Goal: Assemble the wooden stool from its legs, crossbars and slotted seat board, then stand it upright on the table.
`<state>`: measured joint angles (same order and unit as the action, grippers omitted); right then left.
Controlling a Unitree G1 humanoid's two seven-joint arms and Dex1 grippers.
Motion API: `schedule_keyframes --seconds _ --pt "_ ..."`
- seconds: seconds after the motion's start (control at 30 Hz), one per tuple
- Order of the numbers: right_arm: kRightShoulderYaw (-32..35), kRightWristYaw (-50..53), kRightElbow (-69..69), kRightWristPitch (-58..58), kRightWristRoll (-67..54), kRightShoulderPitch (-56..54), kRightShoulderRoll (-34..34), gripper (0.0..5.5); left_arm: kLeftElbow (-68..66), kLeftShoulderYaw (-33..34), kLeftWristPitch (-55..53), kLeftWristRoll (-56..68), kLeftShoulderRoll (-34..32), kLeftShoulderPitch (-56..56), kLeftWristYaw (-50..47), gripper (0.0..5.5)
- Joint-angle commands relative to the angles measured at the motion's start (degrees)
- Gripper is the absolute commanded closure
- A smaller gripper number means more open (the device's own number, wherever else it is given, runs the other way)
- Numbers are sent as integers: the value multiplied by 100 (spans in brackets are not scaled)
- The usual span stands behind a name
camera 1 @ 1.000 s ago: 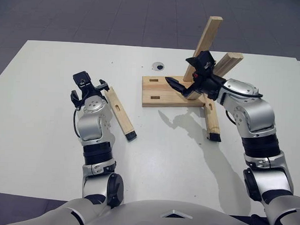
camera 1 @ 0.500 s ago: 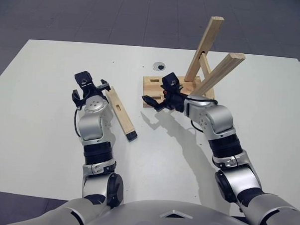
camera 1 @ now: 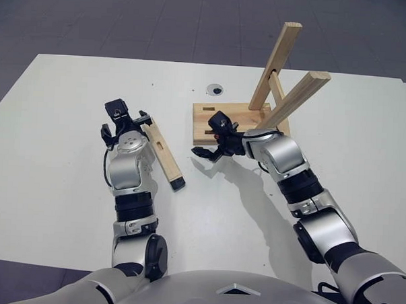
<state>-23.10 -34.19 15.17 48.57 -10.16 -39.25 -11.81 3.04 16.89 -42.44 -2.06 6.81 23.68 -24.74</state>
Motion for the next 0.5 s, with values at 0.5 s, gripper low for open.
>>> schedule_keyframes --seconds 0.5 --pt "-2166 -3998 -1545 -2445 1452 -110 -3146 12 -71 45 129 43 84 9 -147 10"
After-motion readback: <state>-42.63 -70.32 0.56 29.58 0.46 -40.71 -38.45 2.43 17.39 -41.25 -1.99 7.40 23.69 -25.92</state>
